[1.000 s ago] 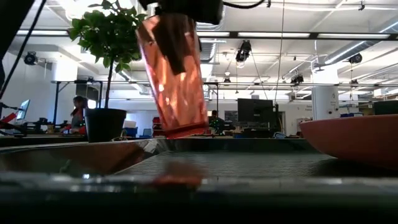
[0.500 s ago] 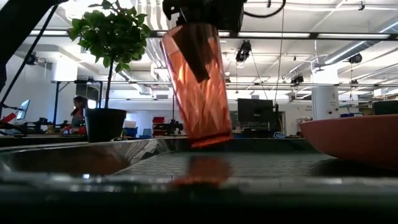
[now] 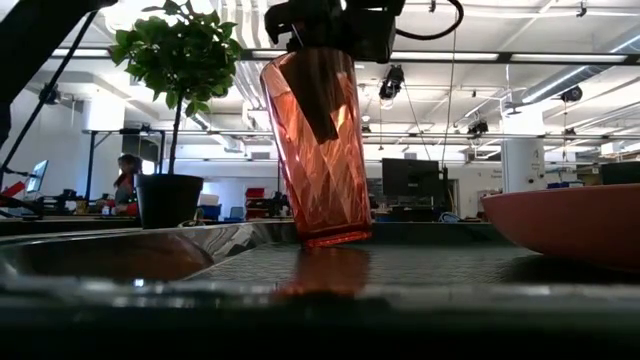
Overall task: Pick and place plate/cup/fork/spoon on tray
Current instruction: Put the orange cup on the black tray to the top left of the pink plate, then adjust the black tray
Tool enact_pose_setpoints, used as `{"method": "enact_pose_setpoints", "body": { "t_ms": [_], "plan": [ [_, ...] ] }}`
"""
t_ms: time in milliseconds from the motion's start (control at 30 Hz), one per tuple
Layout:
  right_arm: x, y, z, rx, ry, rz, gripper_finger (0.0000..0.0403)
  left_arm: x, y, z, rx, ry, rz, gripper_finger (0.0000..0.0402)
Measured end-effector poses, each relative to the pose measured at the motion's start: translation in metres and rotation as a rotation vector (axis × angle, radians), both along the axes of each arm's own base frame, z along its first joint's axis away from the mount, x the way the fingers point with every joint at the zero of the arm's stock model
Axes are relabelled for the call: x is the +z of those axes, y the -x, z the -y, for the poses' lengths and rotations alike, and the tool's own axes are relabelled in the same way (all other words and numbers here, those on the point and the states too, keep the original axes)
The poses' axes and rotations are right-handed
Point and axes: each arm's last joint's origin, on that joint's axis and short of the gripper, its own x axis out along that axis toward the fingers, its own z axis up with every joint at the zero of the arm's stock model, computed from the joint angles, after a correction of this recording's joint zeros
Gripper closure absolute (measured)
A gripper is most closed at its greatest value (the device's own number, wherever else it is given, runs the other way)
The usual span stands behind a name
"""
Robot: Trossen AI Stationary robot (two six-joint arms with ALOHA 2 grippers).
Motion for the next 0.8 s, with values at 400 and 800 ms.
{"method": "enact_pose_setpoints", "body": {
  "t_ms": [400, 800],
  "plan": [
    [-0.001, 0.000, 0.000, 0.004, 0.007, -0.009, 0.0273, 0.028, -0.003, 0.005, -0.003, 0.002, 0.103, 0.0317],
    [-0.003, 0.002, 0.000, 0.003, 0.012, -0.037, 0.0282, 0.113, 0.051, 0.002, 0.178, -0.056, 0.235, 0.0310]
  ]
}}
